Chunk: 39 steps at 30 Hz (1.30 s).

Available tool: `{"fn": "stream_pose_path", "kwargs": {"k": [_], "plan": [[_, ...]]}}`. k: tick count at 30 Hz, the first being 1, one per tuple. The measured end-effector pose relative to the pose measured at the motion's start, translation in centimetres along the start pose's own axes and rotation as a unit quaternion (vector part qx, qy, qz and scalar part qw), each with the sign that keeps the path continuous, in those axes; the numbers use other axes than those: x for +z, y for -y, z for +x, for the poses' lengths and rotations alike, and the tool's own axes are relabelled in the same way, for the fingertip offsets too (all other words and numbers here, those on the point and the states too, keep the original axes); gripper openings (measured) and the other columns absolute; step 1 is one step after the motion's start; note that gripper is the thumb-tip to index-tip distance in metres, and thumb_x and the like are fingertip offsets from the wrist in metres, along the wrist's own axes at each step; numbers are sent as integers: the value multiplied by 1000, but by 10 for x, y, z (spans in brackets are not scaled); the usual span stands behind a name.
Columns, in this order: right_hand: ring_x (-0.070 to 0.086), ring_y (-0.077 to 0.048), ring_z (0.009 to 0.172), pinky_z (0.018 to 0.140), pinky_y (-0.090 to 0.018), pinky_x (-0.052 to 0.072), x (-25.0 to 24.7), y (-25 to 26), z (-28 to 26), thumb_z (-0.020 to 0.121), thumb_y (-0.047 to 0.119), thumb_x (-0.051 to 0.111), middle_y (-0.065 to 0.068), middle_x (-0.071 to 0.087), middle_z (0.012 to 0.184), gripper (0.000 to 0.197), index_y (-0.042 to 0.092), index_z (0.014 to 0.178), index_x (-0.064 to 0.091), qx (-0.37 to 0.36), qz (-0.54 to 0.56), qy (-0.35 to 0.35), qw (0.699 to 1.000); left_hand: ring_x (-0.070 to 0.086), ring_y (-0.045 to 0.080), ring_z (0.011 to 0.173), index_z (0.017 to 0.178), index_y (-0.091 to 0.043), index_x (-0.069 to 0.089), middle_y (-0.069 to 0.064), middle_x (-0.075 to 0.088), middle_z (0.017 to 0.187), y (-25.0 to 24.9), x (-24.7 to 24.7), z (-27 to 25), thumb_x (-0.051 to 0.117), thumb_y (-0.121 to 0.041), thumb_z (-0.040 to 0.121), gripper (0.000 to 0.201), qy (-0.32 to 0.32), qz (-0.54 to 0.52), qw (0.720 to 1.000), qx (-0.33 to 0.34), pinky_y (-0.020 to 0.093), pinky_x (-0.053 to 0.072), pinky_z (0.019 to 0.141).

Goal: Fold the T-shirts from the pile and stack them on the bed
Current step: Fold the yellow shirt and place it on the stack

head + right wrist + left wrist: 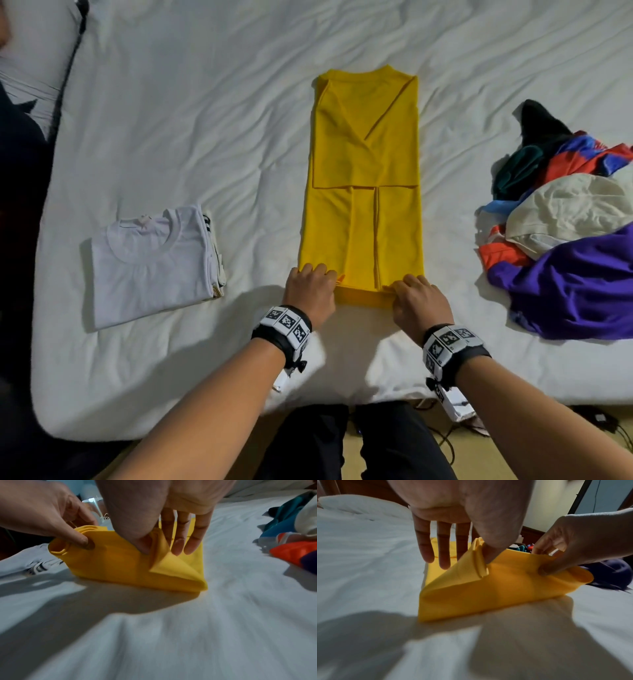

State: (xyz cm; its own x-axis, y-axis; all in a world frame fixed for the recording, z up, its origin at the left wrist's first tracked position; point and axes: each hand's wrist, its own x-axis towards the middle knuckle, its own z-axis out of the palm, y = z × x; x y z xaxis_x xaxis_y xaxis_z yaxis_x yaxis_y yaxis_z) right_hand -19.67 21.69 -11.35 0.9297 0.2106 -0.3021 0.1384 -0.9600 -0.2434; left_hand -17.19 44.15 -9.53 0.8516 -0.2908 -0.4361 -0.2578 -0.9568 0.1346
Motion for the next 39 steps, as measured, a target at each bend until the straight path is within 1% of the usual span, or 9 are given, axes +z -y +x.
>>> {"fn": "stream_pose_path", "kwargs": {"k": [5, 10, 18, 25, 29, 31, 33, 36, 39], "plan": [[58, -38, 74, 56, -37, 42, -36, -12, 53, 73, 0, 70, -11, 61, 79, 12, 8, 82, 69, 44, -4, -32, 998, 55, 29, 111, 121, -17, 61, 5, 61, 120, 12, -45, 54, 51, -16, 96, 27, -43, 13, 999, -25, 41, 42, 88], [58, -40, 81, 63, -42, 43, -54, -24, 114, 74, -4, 67, -14, 63, 86, 19, 7, 89, 69, 75, -24, -54, 995, 55, 30, 112, 124, -18, 59, 6, 60, 123, 30, -76, 116, 52, -12, 96, 29, -67, 22, 997, -41, 43, 42, 89], [52, -36, 106, 87, -46, 41, -71, -49, 214, 89, 1, 52, -10, 62, 112, 38, 19, 121, 62, 118, -14, -87, 989, 59, 33, 105, 119, -14, 60, 10, 62, 114, 62, -105, 220, 52, -8, 95, 26, -110, 0, 992, -69, 44, 44, 83], [48, -35, 117, 96, -49, 37, -69, -70, 278, 93, 3, 51, -12, 59, 126, 48, 20, 137, 51, 146, 51, -104, 982, 57, 37, 109, 130, -15, 55, 12, 61, 122, 87, -102, 283, 52, -6, 94, 38, -109, -40, 989, -93, 49, 48, 87], [28, -35, 142, 114, -55, 24, -52, -71, 284, 98, 27, 58, -13, 40, 152, 52, 19, 146, 40, 153, 48, -159, 974, 41, 40, 134, 150, -15, 38, 16, 41, 150, 73, -80, 280, 55, -15, 94, 59, -157, -15, 981, -116, 58, 42, 102], [22, -35, 147, 118, -54, 16, -30, -62, 273, 101, 34, 51, -14, 34, 158, 50, 17, 148, 40, 123, 46, -147, 980, 34, 41, 143, 152, -16, 37, 16, 36, 157, 49, -57, 265, 53, -23, 99, 56, -163, -32, 984, -70, 61, 37, 109], [16, -34, 153, 121, -51, 8, -2, -51, 262, 105, 42, 39, -13, 27, 164, 56, 15, 154, 36, 68, 29, -97, 993, 19, 40, 153, 157, -17, 29, 16, 23, 166, 28, -29, 254, 43, -37, 106, 57, -112, -35, 993, -15, 63, 27, 118], [-8, -27, 156, 124, -45, -6, 24, -54, 260, 104, 58, 17, -4, -3, 170, 70, 22, 163, 7, 42, -4, -35, 998, -3, 36, 157, 164, -25, 0, 10, -6, 171, 30, 3, 259, 21, -54, 107, 67, -77, -26, 997, -4, 63, 9, 123], [-21, -23, 154, 124, -47, -12, 25, -71, 264, 102, 64, 9, 3, -20, 168, 68, 35, 160, -12, 64, -12, -28, 997, -8, 34, 157, 162, -31, -12, 5, -14, 170, 49, 15, 266, 11, -63, 105, 69, -99, -12, 995, -2, 61, 5, 123]]}}
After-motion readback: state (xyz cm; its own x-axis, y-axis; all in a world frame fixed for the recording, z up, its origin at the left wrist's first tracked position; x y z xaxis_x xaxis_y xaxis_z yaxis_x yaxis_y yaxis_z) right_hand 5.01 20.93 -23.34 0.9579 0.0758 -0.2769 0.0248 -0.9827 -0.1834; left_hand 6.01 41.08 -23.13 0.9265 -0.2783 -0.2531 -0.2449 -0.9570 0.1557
